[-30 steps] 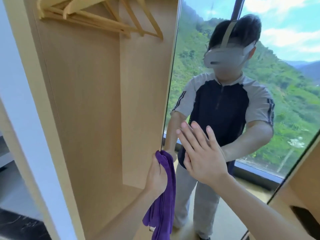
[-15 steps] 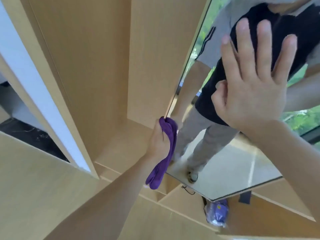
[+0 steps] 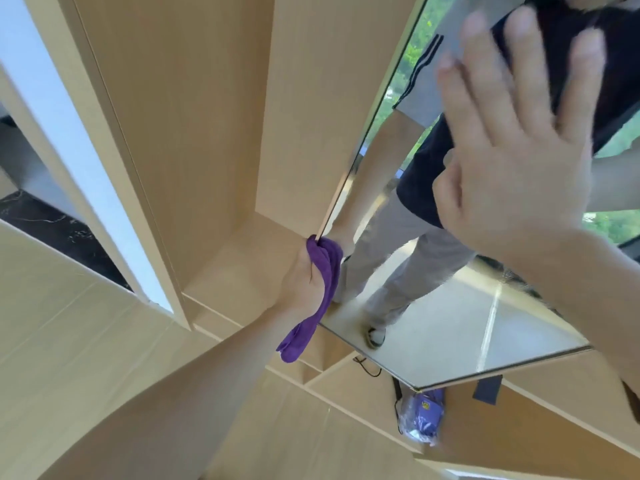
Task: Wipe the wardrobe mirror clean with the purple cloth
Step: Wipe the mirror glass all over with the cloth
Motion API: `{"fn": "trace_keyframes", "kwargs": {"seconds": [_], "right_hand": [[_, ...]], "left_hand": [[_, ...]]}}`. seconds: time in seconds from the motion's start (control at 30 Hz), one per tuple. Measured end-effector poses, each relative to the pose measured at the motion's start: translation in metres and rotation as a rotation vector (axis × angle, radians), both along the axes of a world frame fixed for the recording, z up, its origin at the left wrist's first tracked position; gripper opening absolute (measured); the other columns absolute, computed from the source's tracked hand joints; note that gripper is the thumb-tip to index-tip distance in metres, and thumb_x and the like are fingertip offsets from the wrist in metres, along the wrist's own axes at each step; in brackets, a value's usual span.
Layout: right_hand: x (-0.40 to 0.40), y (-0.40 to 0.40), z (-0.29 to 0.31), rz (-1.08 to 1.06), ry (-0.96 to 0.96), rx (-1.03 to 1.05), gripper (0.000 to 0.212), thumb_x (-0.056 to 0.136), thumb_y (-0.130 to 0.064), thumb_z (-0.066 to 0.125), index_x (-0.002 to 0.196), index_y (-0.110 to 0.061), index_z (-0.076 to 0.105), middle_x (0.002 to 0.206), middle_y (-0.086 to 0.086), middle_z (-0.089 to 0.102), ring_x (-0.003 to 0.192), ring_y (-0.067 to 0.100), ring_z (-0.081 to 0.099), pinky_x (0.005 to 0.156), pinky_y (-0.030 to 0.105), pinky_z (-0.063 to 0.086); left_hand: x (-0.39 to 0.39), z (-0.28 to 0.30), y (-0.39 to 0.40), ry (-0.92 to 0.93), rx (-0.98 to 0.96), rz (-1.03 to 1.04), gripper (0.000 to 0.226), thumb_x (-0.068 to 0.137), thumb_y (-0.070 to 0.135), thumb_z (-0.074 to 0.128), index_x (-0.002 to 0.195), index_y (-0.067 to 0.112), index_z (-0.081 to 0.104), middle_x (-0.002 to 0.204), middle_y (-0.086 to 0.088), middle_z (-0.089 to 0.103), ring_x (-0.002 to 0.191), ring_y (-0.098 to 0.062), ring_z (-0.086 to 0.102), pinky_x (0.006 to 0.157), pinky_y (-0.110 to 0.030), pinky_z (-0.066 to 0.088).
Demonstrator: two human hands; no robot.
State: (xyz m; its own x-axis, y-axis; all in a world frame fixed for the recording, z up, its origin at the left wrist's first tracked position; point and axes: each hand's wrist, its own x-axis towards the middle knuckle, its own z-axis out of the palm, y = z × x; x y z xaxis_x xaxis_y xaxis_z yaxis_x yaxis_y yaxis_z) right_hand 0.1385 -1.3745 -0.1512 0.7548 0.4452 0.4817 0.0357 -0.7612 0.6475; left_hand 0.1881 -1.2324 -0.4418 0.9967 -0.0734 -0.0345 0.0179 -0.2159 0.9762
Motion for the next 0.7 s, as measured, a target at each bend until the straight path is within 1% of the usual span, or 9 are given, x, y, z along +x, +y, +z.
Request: {"fn": "trace_keyframes", "kwargs": {"seconds": [0.07, 0.13, 0.2, 0.27, 0.33, 0.4, 0.5, 0.53, 0.7], "right_hand": [[-0.007, -0.001, -0.047, 0.054, 0.19, -0.291, 0.075, 0.094, -0.029, 0.031, 0.161, -0.007, 0.004, 0.169, 0.014, -0.007, 0.155, 0.036, -0.006, 0.122, 0.057, -0.015], [-0.015, -0.012, -0.097, 0.069, 0.28, -0.436, 0.075, 0.098, -0.032, 0.031, 0.16, -0.006, 0.0, 0.168, 0.015, -0.012, 0.156, 0.034, -0.008, 0.123, 0.053, -0.017], [-0.02, -0.021, -0.133, 0.068, 0.291, -0.424, 0.071, 0.098, -0.026, 0.027, 0.161, -0.007, 0.002, 0.169, 0.012, -0.007, 0.157, 0.031, -0.001, 0.125, 0.049, -0.011], [-0.022, -0.026, -0.162, 0.064, 0.287, -0.377, 0.069, 0.094, -0.02, 0.022, 0.161, -0.008, 0.008, 0.17, 0.009, 0.003, 0.156, 0.028, 0.007, 0.126, 0.047, -0.006], [-0.026, -0.03, -0.188, 0.063, 0.305, -0.306, 0.068, 0.093, -0.016, 0.015, 0.161, -0.008, 0.013, 0.17, 0.006, 0.009, 0.156, 0.025, 0.011, 0.126, 0.045, -0.006], [-0.031, -0.034, -0.216, 0.078, 0.353, -0.253, 0.068, 0.093, -0.015, 0.012, 0.16, -0.008, 0.019, 0.169, 0.006, 0.013, 0.156, 0.024, 0.014, 0.127, 0.044, -0.006], [-0.035, -0.037, -0.249, 0.107, 0.408, -0.215, 0.07, 0.09, -0.015, 0.016, 0.16, -0.008, 0.021, 0.169, 0.006, 0.015, 0.155, 0.023, 0.016, 0.127, 0.044, -0.004], [-0.036, -0.037, -0.258, 0.115, 0.427, -0.203, 0.071, 0.089, -0.015, 0.018, 0.16, -0.009, 0.021, 0.169, 0.006, 0.014, 0.155, 0.023, 0.015, 0.127, 0.044, -0.004], [-0.032, -0.033, -0.309, 0.156, 0.594, -0.222, 0.073, 0.087, -0.015, 0.025, 0.159, -0.004, 0.022, 0.169, 0.011, 0.012, 0.156, 0.027, 0.013, 0.127, 0.042, -0.002]], "left_hand": [[-0.005, -0.002, 0.003, -0.017, 0.007, 0.008, 0.03, 0.107, 0.035, 0.026, 0.125, 0.026, 0.048, 0.107, -0.001, 0.067, 0.1, -0.02, 0.064, 0.098, -0.04, 0.048], [-0.007, -0.006, 0.004, -0.026, -0.002, 0.002, 0.036, 0.104, 0.043, 0.026, 0.127, 0.027, 0.048, 0.106, 0.002, 0.067, 0.101, -0.021, 0.064, 0.099, -0.045, 0.048], [-0.007, -0.016, 0.006, -0.022, -0.01, -0.013, 0.042, 0.101, 0.049, 0.025, 0.13, 0.029, 0.047, 0.108, 0.007, 0.067, 0.103, -0.02, 0.064, 0.101, -0.047, 0.048], [-0.005, -0.033, 0.005, -0.025, -0.011, -0.003, 0.037, 0.102, 0.047, 0.026, 0.13, 0.033, 0.047, 0.108, 0.011, 0.067, 0.105, -0.019, 0.064, 0.101, -0.047, 0.048], [-0.004, -0.054, 0.003, -0.008, -0.026, 0.027, 0.035, 0.103, 0.047, 0.025, 0.127, 0.036, 0.048, 0.105, 0.013, 0.067, 0.103, -0.019, 0.065, 0.099, -0.047, 0.049], [-0.005, -0.082, -0.001, -0.012, -0.047, 0.06, 0.034, 0.101, 0.047, 0.025, 0.121, 0.032, 0.049, 0.098, 0.009, 0.066, 0.096, -0.022, 0.065, 0.091, -0.051, 0.052], [-0.007, -0.126, -0.006, -0.004, -0.064, 0.071, 0.039, 0.099, 0.046, 0.024, 0.12, 0.024, 0.049, 0.095, -0.003, 0.065, 0.085, -0.034, 0.064, 0.074, -0.057, 0.054], [-0.009, -0.136, -0.007, 0.006, -0.045, 0.067, 0.041, 0.099, 0.045, 0.023, 0.121, 0.023, 0.049, 0.096, -0.004, 0.064, 0.086, -0.035, 0.063, 0.074, -0.056, 0.053], [-0.015, -0.161, -0.007, -0.019, -0.072, 0.094, 0.043, 0.099, 0.045, 0.026, 0.129, 0.022, 0.046, 0.107, -0.003, 0.065, 0.1, -0.028, 0.063, 0.093, -0.051, 0.051]]}}
